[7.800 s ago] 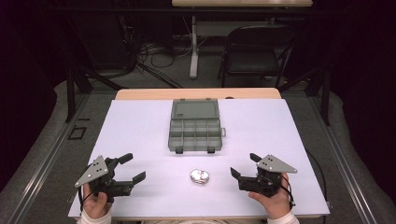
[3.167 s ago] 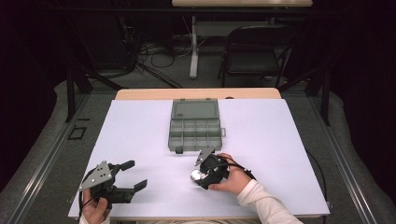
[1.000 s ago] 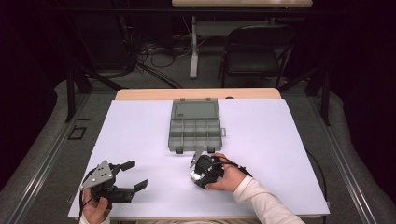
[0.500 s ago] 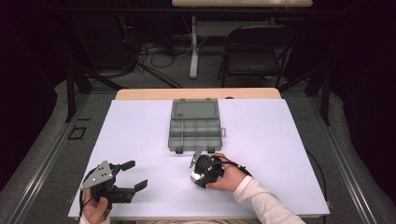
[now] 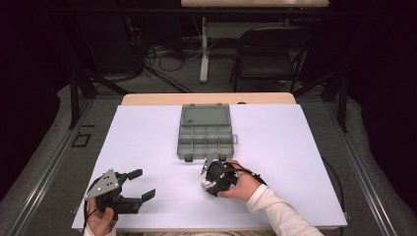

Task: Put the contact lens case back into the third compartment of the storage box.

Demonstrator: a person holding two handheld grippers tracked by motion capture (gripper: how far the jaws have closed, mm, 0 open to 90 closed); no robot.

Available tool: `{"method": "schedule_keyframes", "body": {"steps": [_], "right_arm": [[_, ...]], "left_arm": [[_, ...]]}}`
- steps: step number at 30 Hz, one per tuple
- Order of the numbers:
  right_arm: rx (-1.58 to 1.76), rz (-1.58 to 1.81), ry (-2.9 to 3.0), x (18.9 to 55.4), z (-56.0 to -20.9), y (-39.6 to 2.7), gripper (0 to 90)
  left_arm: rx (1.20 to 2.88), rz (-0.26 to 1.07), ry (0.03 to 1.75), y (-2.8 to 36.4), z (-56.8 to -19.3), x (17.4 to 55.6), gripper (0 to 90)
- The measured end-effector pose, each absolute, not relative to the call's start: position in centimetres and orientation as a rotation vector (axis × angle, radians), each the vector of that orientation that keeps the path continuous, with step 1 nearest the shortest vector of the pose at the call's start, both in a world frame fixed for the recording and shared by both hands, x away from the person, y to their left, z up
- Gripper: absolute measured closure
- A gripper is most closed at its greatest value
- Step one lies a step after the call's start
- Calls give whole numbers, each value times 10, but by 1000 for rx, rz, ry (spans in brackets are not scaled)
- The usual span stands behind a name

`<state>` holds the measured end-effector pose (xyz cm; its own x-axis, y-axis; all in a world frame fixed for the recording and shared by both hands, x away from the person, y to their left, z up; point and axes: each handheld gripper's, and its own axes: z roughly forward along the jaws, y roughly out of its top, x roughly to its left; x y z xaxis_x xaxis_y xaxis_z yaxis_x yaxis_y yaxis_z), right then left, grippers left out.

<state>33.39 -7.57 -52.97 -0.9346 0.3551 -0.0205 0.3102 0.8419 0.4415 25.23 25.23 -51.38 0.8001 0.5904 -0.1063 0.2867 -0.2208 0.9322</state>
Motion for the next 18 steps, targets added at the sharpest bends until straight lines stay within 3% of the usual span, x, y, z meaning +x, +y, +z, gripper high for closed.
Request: {"method": "schedule_keyframes", "body": {"steps": [18], "right_arm": [[638, 696, 2852, 340, -523, -86, 487]], "left_arm": [[1817, 326, 679, 253, -514, 252, 159]]}}
